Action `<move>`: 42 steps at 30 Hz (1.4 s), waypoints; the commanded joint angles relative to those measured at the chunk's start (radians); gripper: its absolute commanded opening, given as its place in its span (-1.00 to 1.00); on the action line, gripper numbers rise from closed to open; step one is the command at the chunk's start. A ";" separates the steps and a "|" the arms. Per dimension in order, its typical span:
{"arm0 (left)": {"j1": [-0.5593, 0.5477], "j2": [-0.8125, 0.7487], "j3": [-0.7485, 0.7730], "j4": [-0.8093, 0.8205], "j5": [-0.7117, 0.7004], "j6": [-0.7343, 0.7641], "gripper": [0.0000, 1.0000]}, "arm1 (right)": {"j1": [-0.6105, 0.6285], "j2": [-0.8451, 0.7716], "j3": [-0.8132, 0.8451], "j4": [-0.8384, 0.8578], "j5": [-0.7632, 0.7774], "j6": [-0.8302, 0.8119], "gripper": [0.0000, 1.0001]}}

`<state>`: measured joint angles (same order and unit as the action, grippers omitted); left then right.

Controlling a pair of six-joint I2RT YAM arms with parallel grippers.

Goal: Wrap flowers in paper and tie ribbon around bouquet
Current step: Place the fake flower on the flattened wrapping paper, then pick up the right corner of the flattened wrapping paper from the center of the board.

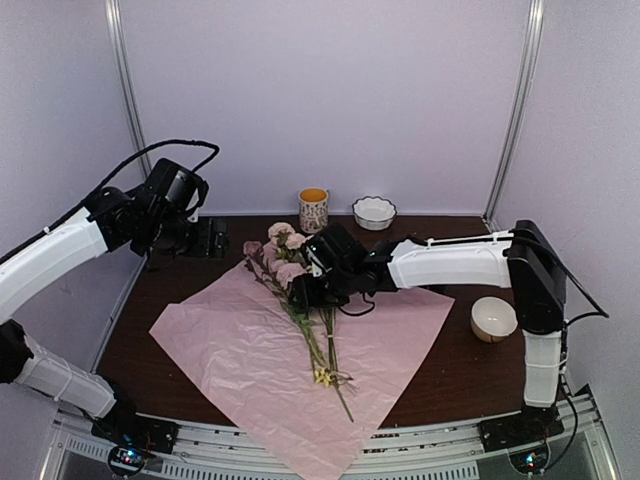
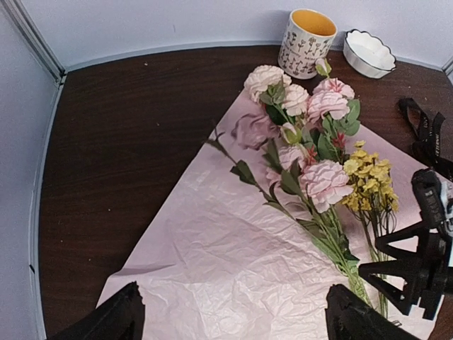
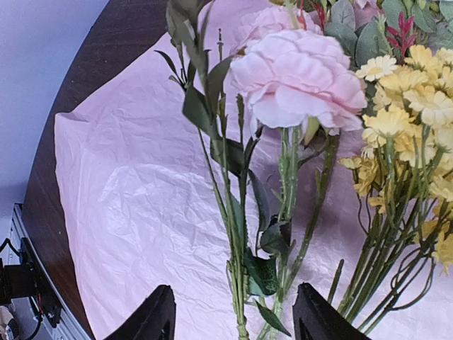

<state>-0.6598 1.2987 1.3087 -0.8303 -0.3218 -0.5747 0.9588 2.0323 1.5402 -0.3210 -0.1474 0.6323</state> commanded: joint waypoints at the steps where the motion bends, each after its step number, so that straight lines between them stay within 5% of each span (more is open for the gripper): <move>1: 0.008 -0.030 -0.023 0.008 -0.029 0.000 0.84 | 0.005 -0.130 -0.051 -0.012 0.063 0.001 0.19; 13: 0.007 -0.073 -0.243 -0.098 -0.045 -0.077 0.81 | 0.004 -0.427 -0.358 -0.187 0.161 -0.125 0.22; 23: -0.030 -0.360 -0.461 -0.082 0.053 -0.134 0.60 | 0.045 -0.622 -0.583 -0.374 0.143 -0.212 0.24; 30: -0.375 -0.425 -0.460 0.081 -0.018 -0.003 0.53 | 0.060 -0.739 -0.775 -0.365 0.104 -0.103 0.51; 36: -0.724 -0.195 -0.334 -0.010 -0.258 0.244 0.58 | -0.072 -0.872 -0.929 -0.172 0.102 -0.020 0.65; 42: -0.868 0.079 -0.277 -0.098 -0.222 0.417 0.69 | -0.279 -0.861 -1.037 0.009 0.029 0.017 0.66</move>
<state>-1.4731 1.2533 0.9867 -0.8536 -0.5140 -0.3199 0.7681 1.1557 0.5434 -0.4694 -0.0830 0.6033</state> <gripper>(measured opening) 0.838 0.828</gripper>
